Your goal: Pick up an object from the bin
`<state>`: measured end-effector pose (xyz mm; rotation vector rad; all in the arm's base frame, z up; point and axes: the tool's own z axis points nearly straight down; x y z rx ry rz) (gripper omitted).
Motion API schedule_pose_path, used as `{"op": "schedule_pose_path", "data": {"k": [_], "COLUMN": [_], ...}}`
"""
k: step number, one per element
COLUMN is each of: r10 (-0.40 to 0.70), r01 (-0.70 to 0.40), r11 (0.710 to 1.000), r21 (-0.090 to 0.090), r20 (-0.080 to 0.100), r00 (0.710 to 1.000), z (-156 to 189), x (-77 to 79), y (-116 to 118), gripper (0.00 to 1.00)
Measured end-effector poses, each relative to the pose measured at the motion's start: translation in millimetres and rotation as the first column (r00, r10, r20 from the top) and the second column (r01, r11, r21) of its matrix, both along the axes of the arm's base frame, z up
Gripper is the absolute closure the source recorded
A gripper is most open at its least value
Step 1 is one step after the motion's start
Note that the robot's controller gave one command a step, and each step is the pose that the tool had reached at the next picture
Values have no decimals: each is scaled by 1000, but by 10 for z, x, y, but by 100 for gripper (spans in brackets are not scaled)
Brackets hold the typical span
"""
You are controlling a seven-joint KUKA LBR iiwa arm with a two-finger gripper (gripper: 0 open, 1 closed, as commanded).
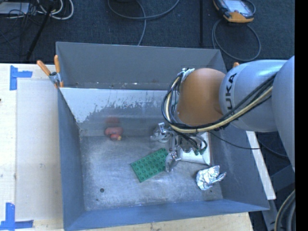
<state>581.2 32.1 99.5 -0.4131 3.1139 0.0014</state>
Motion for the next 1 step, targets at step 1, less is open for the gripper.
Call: {"op": "schedule_pose_path", "data": {"k": [1], "r10": [63], "r01": [-63], "r11": [998], "r21": [1], "r20": [6], "r00": [998], "z": [-250], "x": [-41], "y": [-11], "gripper": [0]}}
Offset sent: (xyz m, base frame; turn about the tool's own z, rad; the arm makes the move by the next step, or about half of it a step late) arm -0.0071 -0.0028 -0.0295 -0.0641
